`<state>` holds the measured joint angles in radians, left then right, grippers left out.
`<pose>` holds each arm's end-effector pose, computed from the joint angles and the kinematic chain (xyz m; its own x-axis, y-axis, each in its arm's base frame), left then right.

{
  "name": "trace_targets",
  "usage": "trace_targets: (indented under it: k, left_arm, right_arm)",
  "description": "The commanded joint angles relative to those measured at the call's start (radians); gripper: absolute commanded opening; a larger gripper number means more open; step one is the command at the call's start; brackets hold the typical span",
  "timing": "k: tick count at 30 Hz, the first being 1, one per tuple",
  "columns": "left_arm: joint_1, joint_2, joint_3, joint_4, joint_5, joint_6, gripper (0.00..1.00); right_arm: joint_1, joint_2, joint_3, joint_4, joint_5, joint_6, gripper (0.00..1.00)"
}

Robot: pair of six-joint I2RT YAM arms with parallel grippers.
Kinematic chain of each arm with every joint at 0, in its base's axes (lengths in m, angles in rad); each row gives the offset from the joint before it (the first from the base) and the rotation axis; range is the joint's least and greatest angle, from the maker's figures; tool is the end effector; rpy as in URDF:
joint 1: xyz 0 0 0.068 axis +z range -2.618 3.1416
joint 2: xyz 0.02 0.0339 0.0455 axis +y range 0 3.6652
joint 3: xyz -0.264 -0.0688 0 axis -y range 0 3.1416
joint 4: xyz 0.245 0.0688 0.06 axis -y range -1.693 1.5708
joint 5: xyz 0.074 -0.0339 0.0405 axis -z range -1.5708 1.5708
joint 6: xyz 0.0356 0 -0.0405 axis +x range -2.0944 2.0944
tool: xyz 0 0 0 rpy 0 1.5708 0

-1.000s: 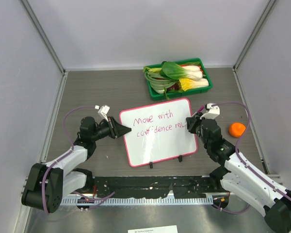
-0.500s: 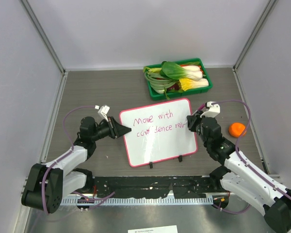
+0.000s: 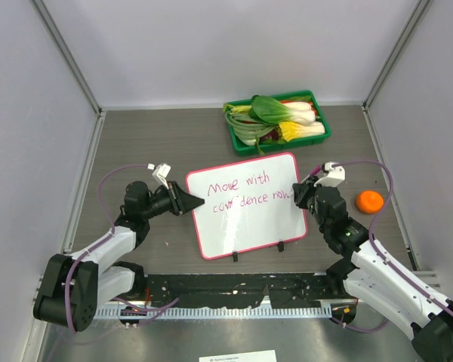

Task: Write a sentence on the whiteboard

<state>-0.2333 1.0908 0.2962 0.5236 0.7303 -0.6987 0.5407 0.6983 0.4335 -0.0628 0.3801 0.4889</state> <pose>0.1982 -0.0715 0.1880 -0.7124 -0.3232 -0.6229 0.4432 0.4810 -0.7565 0.1537 0.0769 0.2426 -0.3266 0.3126 -0.8920 -0.0265 0.9403 0.3393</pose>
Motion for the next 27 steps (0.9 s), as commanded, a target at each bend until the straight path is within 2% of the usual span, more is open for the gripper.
trace_targets:
  k: [1, 11, 27]
  left_arm:
    - [-0.001, 0.006, -0.019, -0.042, -0.097, 0.108, 0.0]
    - [-0.001, 0.003, -0.019, -0.045, -0.097, 0.111, 0.0]
    - [-0.001, 0.006, -0.017, -0.042, -0.095, 0.11, 0.0]
  right_arm:
    - [-0.004, 0.013, 0.01, 0.004, 0.034, -0.004, 0.01]
    - [-0.005, 0.063, 0.077, 0.046, 0.078, -0.032, 0.01]
    - [-0.005, 0.102, 0.108, 0.1, 0.037, -0.024, 0.01]
